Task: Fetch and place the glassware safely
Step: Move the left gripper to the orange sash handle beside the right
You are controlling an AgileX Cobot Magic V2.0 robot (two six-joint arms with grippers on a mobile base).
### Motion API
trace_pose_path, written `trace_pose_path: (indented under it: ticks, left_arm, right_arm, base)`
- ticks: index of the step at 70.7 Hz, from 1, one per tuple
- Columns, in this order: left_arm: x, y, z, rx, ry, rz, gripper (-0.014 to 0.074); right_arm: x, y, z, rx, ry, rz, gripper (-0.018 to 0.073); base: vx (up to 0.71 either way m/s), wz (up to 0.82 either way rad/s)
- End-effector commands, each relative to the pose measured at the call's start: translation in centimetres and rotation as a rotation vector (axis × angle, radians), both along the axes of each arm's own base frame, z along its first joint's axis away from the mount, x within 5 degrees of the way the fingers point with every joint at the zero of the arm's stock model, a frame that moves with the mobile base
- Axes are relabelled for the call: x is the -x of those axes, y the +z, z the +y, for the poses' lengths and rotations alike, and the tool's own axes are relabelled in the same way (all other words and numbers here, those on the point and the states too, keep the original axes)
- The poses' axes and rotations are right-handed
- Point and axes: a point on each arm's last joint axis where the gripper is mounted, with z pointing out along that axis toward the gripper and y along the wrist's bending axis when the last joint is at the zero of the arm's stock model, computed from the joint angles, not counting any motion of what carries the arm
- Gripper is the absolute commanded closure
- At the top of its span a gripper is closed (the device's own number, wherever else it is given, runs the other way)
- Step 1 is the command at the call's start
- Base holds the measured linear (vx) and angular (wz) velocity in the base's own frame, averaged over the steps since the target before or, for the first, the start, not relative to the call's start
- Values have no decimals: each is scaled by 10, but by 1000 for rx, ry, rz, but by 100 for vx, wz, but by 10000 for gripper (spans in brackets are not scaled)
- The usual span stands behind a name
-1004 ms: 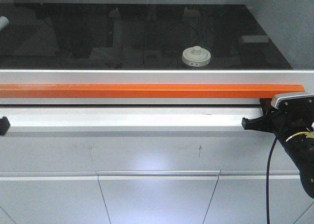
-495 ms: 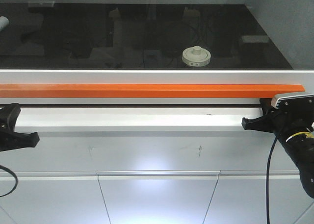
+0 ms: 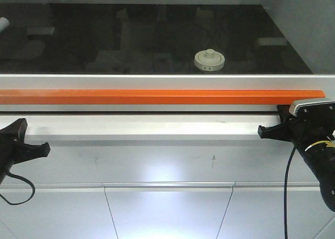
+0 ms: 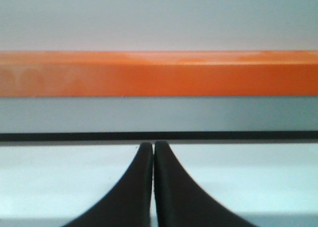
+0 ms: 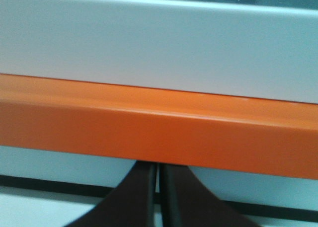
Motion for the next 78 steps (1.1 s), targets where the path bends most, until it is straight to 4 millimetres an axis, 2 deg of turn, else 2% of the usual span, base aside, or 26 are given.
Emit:
trace_pose_path:
  ticks: [1, 40, 78]
  left_arm:
    - [-9, 22, 0, 2, 13, -211, 603]
    - [-32, 23, -2, -31, -14, -186, 603]
    - [-54, 37, -2, -31, -14, -201, 603]
  right_arm:
    - [-5, 35, -1, -7, 2, -250, 560]
    - [-5, 34, -1, -7, 2, -242, 560]
    - [-5, 34, -1, -7, 2, -242, 560]
  base:
    - [0, 0]
    - [0, 0]
    - [0, 0]
